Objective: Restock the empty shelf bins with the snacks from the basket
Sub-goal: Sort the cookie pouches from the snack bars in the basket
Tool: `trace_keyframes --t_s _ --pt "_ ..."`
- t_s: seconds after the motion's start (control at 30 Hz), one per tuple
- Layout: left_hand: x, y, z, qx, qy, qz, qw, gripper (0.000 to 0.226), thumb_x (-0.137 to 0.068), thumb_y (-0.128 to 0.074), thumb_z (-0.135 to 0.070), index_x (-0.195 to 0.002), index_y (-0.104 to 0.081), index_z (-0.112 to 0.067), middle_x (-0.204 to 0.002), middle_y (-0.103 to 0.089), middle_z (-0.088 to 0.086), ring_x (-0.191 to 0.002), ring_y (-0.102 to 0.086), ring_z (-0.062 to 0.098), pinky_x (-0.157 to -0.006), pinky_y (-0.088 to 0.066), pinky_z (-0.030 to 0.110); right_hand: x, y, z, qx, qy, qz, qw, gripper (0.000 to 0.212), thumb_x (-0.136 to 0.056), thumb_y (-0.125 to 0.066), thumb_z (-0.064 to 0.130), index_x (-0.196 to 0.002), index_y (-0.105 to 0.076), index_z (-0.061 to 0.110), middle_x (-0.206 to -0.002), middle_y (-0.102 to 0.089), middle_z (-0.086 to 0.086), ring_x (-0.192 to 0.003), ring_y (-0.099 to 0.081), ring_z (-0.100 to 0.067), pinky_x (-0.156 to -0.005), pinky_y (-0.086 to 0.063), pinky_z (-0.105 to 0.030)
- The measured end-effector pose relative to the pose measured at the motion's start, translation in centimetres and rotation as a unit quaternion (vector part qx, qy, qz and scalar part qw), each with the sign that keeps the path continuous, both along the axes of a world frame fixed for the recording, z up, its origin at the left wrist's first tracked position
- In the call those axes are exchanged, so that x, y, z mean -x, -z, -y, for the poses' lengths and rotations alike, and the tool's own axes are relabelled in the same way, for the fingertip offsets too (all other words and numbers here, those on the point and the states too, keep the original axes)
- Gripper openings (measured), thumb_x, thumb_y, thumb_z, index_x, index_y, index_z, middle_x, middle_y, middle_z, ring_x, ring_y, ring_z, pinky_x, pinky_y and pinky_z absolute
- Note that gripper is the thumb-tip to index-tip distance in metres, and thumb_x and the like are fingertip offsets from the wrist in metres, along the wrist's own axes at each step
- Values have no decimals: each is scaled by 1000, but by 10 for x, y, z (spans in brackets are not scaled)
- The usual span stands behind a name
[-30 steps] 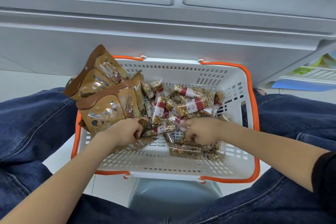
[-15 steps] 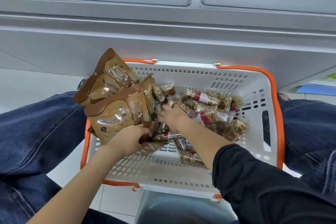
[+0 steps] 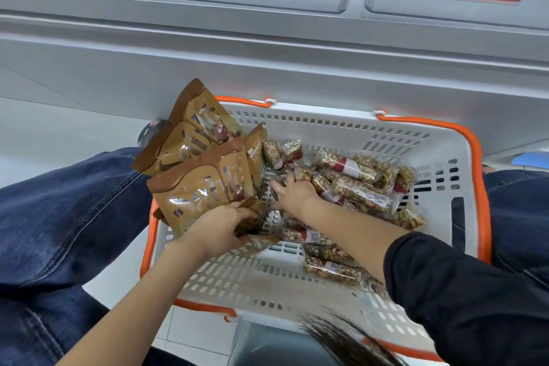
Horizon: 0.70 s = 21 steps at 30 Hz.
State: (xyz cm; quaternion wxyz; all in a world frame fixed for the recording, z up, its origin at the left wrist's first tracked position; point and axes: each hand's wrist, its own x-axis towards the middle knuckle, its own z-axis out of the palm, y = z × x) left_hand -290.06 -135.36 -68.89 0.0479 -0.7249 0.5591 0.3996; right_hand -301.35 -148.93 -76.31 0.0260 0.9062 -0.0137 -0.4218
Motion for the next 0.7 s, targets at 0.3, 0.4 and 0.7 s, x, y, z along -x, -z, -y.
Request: trace_keyframes --t_s 0.3,0.4,0.7 --pt "0 -3 0 5 -5 14 1000 51 -81 -66 -28 -130 -54 -23 -124 -56 2 -112 -54 19 -95 -44 28 68 -62 28 -70 -55 -4 996 63 -94 -41 -4 -145 -32 32 -159 -10 -5 -137 -19 -44 -86 -46 -39" --pt "1 -2 -1 -1 -3 16 1000 52 -81 -66 -28 -131 -52 -22 -125 -56 3 -116 -51 19 -95 -43 28 93 -73 30 -43 -85 -18 995 62 -91 -48 -1 -144 -32 29 -153 -26 -13 -133 -25 -41 -85 -51 -43" --pt "9 -1 4 -25 10 20 999 75 -79 -71 -32 -143 -36 -15 -150 -31 7 -132 -41 20 -100 -40 27 123 -89 19 -145 75 -148 976 69 -88 -55 28 -148 -21 33 -159 6 11 -145 10 -23 -111 -28 -50"
